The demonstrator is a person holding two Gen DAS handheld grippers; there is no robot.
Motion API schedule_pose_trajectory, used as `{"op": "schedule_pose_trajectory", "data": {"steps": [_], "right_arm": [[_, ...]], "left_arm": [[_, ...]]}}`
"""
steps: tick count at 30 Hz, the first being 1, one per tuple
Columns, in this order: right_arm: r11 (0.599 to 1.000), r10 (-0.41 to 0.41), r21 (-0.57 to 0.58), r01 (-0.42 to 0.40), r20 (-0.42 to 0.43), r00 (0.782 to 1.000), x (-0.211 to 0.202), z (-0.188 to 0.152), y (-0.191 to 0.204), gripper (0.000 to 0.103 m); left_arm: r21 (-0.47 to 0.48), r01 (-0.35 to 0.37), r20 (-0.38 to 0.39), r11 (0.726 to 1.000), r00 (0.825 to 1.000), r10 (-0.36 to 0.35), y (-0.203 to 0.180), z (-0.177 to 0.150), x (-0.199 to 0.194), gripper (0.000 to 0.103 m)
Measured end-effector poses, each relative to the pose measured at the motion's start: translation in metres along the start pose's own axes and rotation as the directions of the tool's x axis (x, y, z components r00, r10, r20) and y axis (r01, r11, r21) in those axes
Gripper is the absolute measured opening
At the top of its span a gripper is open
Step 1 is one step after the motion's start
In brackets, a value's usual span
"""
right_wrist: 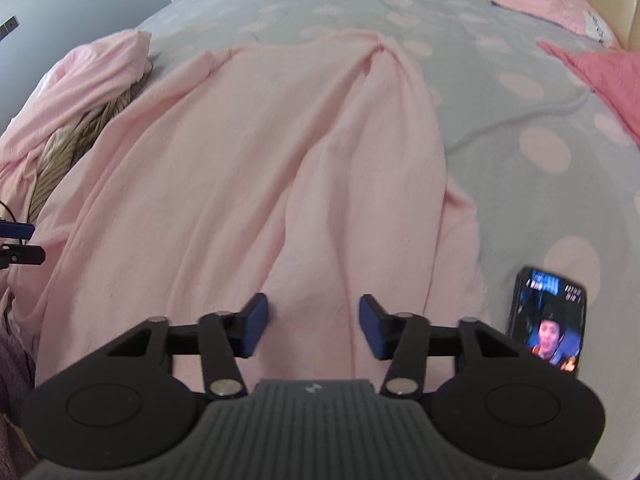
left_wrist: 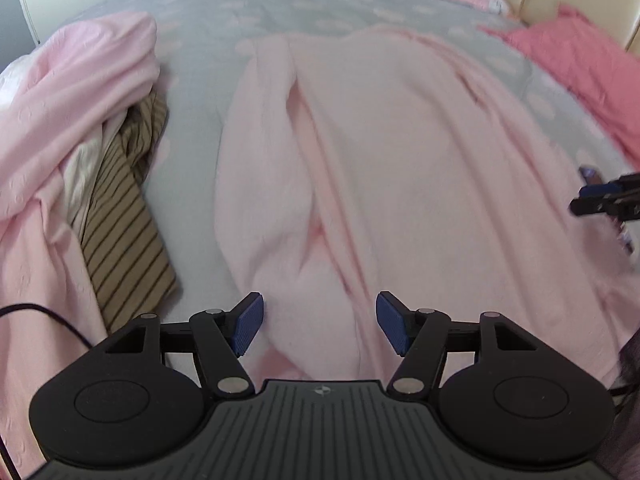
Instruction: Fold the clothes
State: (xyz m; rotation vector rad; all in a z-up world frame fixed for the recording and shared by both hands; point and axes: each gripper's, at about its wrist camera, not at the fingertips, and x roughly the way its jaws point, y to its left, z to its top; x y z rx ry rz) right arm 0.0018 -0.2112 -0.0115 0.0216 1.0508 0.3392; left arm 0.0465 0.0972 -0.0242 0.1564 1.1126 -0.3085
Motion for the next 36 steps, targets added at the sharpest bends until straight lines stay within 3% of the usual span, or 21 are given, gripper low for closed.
{"op": "schedule_pose_trajectory", "data": {"steps": [1, 2, 3, 7, 13, 16, 26, 31, 36], "right_arm": [[1.0, -0.015, 0.001, 0.015, -0.001, 1.0, 0.0, -0.001, -0.001, 0.006], [1.0, -0.031, 0.001, 0.031, 0.0, 1.0, 0.0, -0.002, -0.002, 0.001], [0.999, -0.048, 0.002, 0.048, 0.0, 0.999, -0.001, -0.002, -0.002, 0.001], [0.997, -0.073, 0.036, 0.071, 0.047, 0.996, -0.022, 0.009, -0.018, 0.0], [0.981, -0.165, 0.125, 0.15, 0.121, 0.979, -0.062, 0.042, -0.065, 0.0], [0.964, -0.254, 0.121, 0.237, 0.154, 0.955, -0.077, 0.061, -0.087, 0.0], [0.84, -0.522, 0.278, 0.466, 0.18, 0.834, -0.096, 0.142, -0.21, 0.0], [0.777, -0.618, 0.281, 0.564, 0.169, 0.768, -0.081, 0.189, -0.254, 0.0], [0.718, -0.682, 0.29, 0.632, 0.113, 0.723, -0.038, 0.216, -0.293, 0.0]], "left_arm": [[-0.005, 0.001, -0.019, 1.0, 1.0, -0.001, 0.001, -0.002, 0.003, 0.056], [-0.014, -0.001, -0.033, 1.0, 0.999, 0.0, 0.002, -0.003, 0.006, 0.038], [-0.028, -0.004, -0.042, 1.0, 0.999, 0.003, 0.005, -0.003, 0.008, 0.022], [-0.095, -0.005, -0.025, 0.995, 1.0, 0.003, 0.019, -0.001, 0.006, 0.009], [-0.177, 0.009, 0.043, 0.984, 0.999, -0.001, 0.033, 0.011, -0.003, 0.006], [-0.219, 0.015, 0.085, 0.976, 0.996, 0.003, 0.042, 0.016, -0.01, 0.006], [-0.428, 0.001, 0.225, 0.904, 0.968, 0.106, 0.09, 0.028, -0.025, 0.004], [-0.484, -0.014, 0.215, 0.875, 0.967, 0.135, 0.107, 0.033, -0.016, 0.004], [-0.498, -0.045, 0.178, 0.866, 0.972, 0.153, 0.114, 0.037, -0.003, 0.004]]}}
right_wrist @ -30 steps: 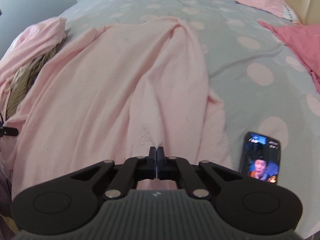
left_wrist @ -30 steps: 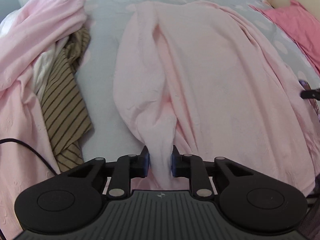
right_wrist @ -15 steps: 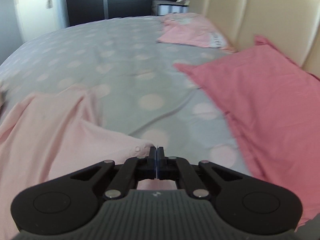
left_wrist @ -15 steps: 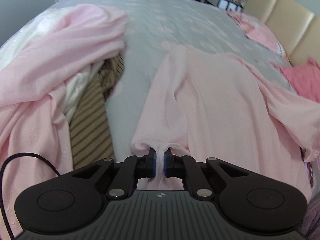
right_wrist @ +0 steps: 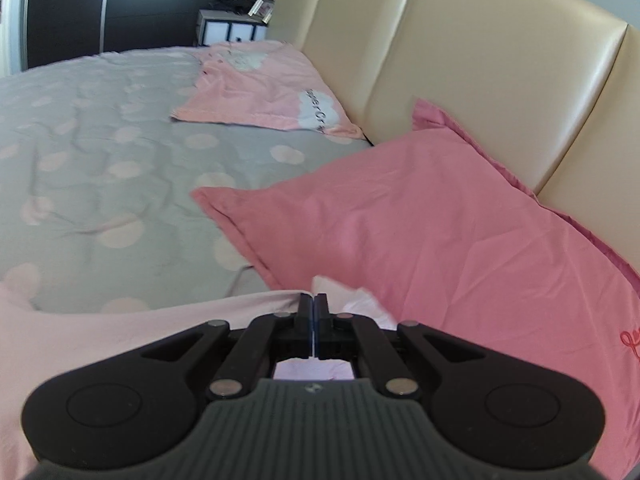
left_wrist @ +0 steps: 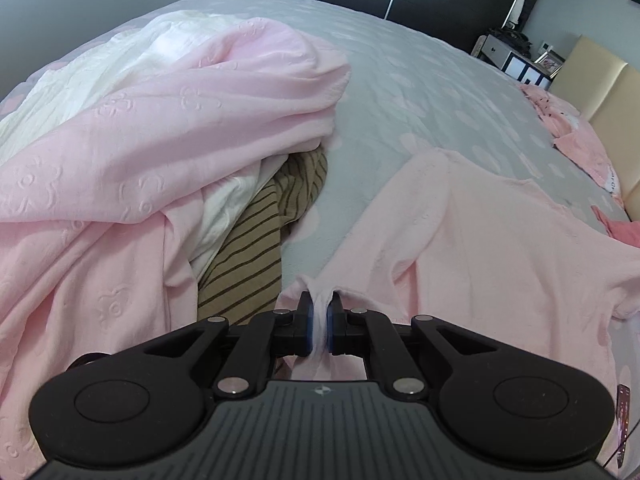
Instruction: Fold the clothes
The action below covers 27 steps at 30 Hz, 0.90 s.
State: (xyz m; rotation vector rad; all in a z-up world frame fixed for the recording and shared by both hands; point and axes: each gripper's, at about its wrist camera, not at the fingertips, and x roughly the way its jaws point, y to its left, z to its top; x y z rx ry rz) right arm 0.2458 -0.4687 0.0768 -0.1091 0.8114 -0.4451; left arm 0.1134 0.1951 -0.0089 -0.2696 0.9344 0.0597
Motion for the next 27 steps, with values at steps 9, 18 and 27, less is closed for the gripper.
{"op": "schedule_pose_trajectory", "data": {"steps": [9, 18, 27], "right_arm": [[0.993, 0.106, 0.052, -0.102, -0.063, 0.992, 0.023, -0.043, 0.024, 0.013], [0.893, 0.45, 0.041, -0.448, -0.083, 0.889, -0.078, -0.109, 0.058, 0.032], [0.87, 0.487, 0.018, -0.492, -0.177, 0.855, -0.11, -0.165, 0.065, 0.039]], "left_arm": [[-0.013, 0.001, 0.012, 1.0, 1.0, -0.001, 0.003, 0.007, -0.001, 0.003], [0.015, 0.006, 0.125, 1.0, 0.992, -0.008, 0.014, 0.065, -0.056, 0.002], [0.057, -0.132, 0.116, 0.99, 0.985, 0.124, 0.051, 0.124, -0.051, 0.002]]}}
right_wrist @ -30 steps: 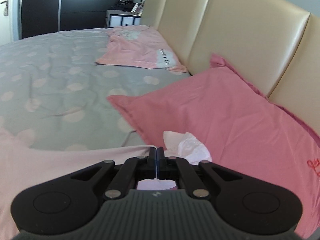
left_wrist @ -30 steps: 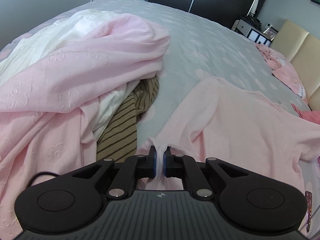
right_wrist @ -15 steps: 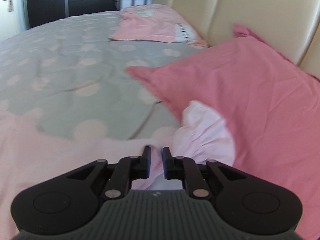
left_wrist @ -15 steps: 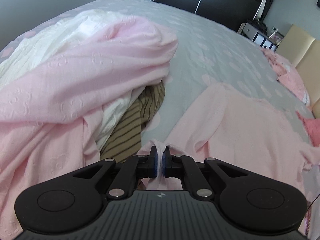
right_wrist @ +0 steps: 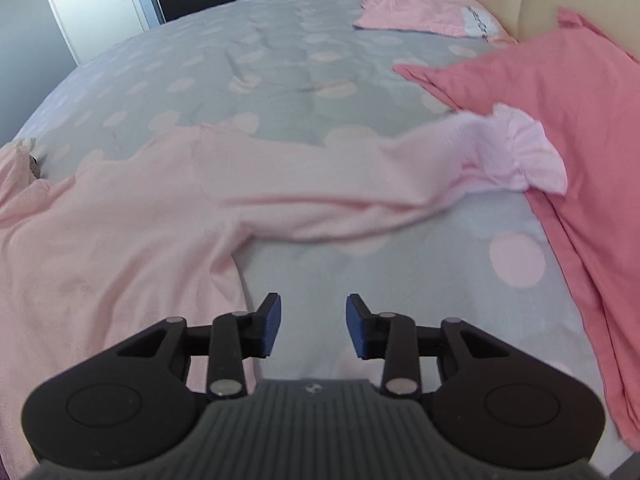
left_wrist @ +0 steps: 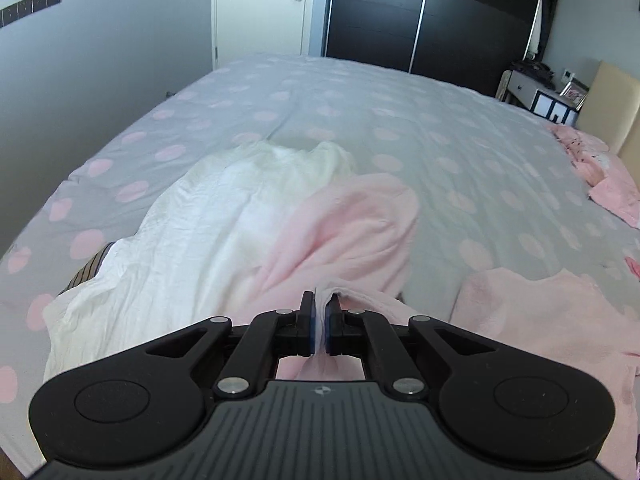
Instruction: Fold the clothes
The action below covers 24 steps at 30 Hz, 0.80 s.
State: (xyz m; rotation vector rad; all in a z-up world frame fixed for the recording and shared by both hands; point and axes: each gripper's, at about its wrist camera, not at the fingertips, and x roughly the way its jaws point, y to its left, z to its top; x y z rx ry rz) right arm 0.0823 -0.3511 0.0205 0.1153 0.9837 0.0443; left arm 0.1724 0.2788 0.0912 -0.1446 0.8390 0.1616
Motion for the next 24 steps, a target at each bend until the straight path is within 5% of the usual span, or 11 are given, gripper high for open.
{"op": "schedule_pose_trajectory", "data": {"steps": [8, 10, 12, 14, 24], "right_arm": [[1.0, 0.028, 0.001, -0.028, -0.032, 0.999, -0.01, -0.039, -0.009, 0.039], [0.997, 0.059, -0.044, -0.06, -0.034, 0.998, -0.016, -0.05, -0.002, 0.039], [0.99, 0.085, -0.11, -0.088, -0.036, 0.996, -0.024, -0.063, 0.009, 0.039], [0.98, 0.106, -0.164, -0.114, -0.056, 0.993, -0.031, -0.077, 0.019, 0.039], [0.939, 0.069, -0.314, -0.14, -0.227, 0.971, -0.059, -0.163, 0.061, 0.039]], "left_arm": [[0.047, 0.044, -0.01, 0.998, 0.999, -0.043, 0.0, -0.037, 0.022, 0.005], [0.074, 0.034, 0.018, 0.997, 0.999, -0.036, -0.007, -0.04, 0.011, 0.016], [0.091, 0.028, 0.068, 0.995, 0.997, -0.034, -0.014, -0.044, -0.004, 0.04], [0.103, 0.027, 0.115, 0.994, 0.993, -0.039, -0.02, -0.048, -0.018, 0.046], [0.12, 0.183, 0.107, 0.976, 0.975, -0.196, -0.066, -0.076, -0.049, 0.046]]}}
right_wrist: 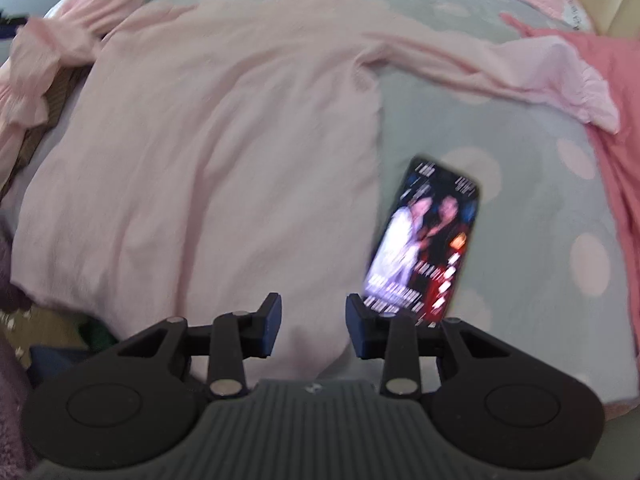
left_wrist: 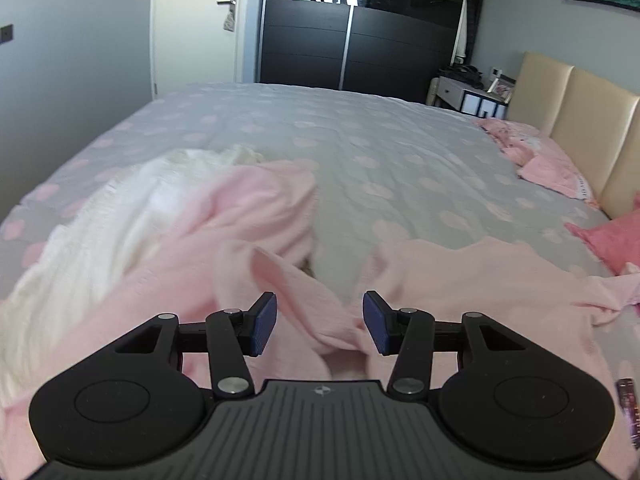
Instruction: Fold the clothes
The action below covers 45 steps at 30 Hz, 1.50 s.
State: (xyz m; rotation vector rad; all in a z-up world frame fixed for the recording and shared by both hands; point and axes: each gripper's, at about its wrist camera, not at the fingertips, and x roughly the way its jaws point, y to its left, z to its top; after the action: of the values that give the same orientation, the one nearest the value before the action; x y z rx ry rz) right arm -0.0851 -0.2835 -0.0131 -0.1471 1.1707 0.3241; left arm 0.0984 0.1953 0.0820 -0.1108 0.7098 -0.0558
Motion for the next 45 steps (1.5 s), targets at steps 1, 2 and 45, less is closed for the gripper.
{"op": "schedule_pose_trajectory", "data": {"steps": [1, 2, 45], "right_arm": [[1.0, -0.012, -0.023, 0.012, -0.017, 1.0, 0.004, -0.006, 0.006, 0.038], [0.998, -0.036, -0.043, 0.035, -0.025, 0.999, 0.008, -0.01, 0.009, 0.038], [0.832, -0.426, 0.33, 0.447, -0.137, 0.894, -0.018, 0.03, -0.179, 0.0]], "left_arm": [[0.002, 0.012, -0.002, 1.0, 1.0, -0.012, -0.004, 0.0, 0.0, 0.046], [0.006, 0.021, -0.004, 1.0, 1.0, -0.021, -0.008, -0.001, 0.001, 0.046], [0.219, 0.44, -0.567, 0.871, 0.784, -0.254, -0.09, -0.151, -0.005, 0.046]]}}
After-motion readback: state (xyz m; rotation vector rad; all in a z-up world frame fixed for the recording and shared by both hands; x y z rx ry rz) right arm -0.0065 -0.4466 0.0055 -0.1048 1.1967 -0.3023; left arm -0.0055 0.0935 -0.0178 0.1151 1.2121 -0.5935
